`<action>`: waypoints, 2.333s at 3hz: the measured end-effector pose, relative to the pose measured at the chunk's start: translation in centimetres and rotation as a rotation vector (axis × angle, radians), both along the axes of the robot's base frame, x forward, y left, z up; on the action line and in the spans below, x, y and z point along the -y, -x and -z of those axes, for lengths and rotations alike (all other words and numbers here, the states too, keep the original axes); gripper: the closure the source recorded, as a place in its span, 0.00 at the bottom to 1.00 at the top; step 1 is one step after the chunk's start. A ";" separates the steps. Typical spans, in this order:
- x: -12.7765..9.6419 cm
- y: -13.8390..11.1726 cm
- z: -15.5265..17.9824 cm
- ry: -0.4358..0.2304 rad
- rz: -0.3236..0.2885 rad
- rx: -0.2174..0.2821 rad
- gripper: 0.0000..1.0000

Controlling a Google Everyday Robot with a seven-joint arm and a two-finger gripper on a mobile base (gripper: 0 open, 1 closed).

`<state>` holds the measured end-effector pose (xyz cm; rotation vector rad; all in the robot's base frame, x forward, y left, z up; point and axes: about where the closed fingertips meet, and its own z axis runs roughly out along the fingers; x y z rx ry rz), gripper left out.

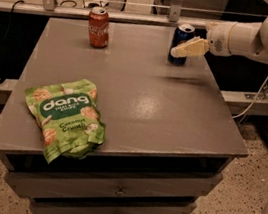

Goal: Move pepsi can near green rice chip bag

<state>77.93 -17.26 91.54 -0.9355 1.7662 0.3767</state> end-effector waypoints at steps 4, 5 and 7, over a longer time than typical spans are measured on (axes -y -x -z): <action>-2.4 -0.1 0.8 -0.044 -0.052 -0.065 0.62; -1.5 2.6 -1.0 -0.034 -0.074 -0.042 0.85; -1.8 2.6 -0.9 -0.034 -0.078 -0.043 1.00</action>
Offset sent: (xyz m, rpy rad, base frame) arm 0.0159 0.0349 -0.0215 0.0434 0.0891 0.0474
